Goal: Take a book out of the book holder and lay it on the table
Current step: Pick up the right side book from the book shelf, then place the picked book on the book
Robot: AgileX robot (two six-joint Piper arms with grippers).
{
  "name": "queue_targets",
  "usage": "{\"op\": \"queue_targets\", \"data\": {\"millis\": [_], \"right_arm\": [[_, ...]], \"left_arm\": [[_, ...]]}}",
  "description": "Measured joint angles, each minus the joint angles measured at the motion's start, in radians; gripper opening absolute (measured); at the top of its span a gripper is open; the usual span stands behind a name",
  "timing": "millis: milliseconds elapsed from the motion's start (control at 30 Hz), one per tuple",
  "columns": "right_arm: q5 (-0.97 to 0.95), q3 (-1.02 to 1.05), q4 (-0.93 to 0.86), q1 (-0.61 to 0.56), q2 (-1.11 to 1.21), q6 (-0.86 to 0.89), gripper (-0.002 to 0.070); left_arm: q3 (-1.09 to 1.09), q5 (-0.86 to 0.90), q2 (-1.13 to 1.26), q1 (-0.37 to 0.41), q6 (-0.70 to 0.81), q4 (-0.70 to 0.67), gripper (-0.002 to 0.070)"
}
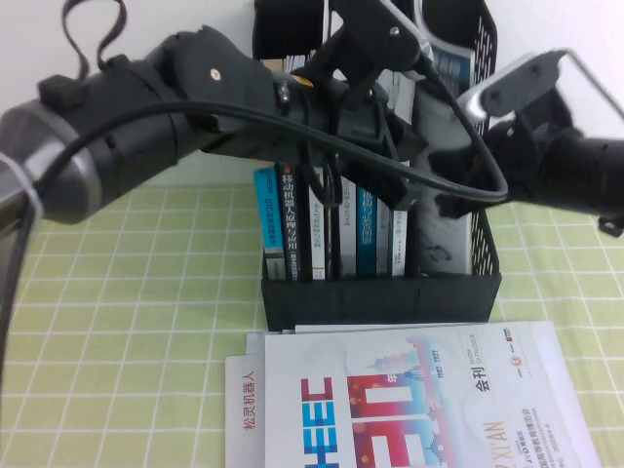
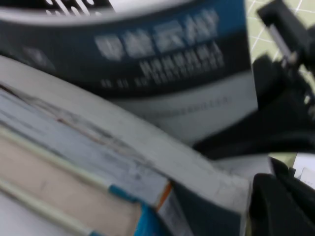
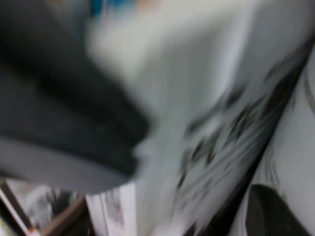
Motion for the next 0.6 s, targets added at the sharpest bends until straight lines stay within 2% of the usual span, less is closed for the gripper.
{"op": "queue_targets", "data": {"millis": [167, 333, 467, 600], "right_arm": [[-0.017, 0.0, 0.0, -0.019, -0.146, 0.043, 0.0025], [0.019, 0.0, 0.0, -0.044, -0.35, 0.051, 0.0025], [0.098, 0.0, -0.002, -0.045, -0.514, 0.063, 0.0025], [0.294, -0.003, -0.021, -0.045, -0.669, 0.094, 0.0025]], "left_arm": [[0.0, 0.019, -0.099, 0.008, -0.145, 0.105, -0.0003], [0.0, 0.072, -0.236, 0.046, -0.219, 0.118, -0.0003], [0.0, 0.146, -0.358, 0.114, -0.318, 0.122, -0.0003], [-0.002, 0.268, -0.467, 0.217, -0.418, 0.124, -0.0003]]}}
